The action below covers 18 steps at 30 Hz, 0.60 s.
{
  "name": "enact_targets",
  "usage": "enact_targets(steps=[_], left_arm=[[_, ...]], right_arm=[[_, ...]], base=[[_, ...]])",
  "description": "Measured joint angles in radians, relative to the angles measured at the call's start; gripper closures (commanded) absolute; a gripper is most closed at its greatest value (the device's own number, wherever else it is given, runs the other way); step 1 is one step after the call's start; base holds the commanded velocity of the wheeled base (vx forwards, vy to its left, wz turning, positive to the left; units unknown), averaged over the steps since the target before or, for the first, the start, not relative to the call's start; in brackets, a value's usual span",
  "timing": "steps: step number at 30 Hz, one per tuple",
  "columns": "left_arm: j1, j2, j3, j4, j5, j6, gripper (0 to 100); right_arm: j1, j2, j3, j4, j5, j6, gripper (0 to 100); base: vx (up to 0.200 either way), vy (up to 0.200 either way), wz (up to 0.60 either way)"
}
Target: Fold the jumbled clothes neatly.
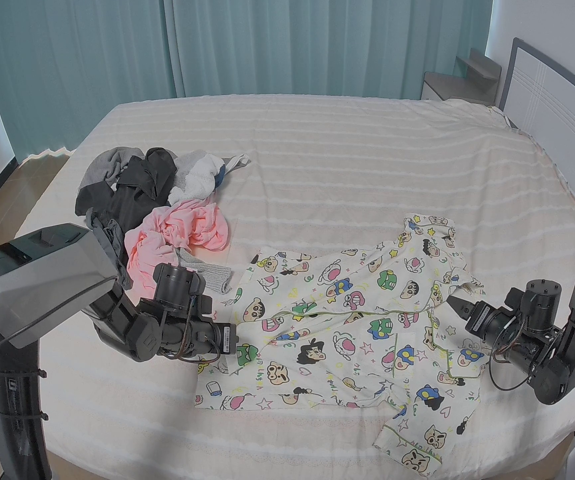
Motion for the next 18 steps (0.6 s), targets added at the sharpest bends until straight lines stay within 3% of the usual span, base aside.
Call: enact_targets(steps=[8,18], left_arm=[[0.023,-0.057,-0.026,0.0,0.025,0.019,100],[0.052,-0.048,-0.066,-0.04,0.116,0.155,100]], right_arm=[[0.001,0.0,0.001,0.0,0.0,0.0,0],[0.0,0.0,0.002,0.0,0.0,0.0,0]], base=[[0.0,0.0,0.0],[0.0,0.0,0.0]])
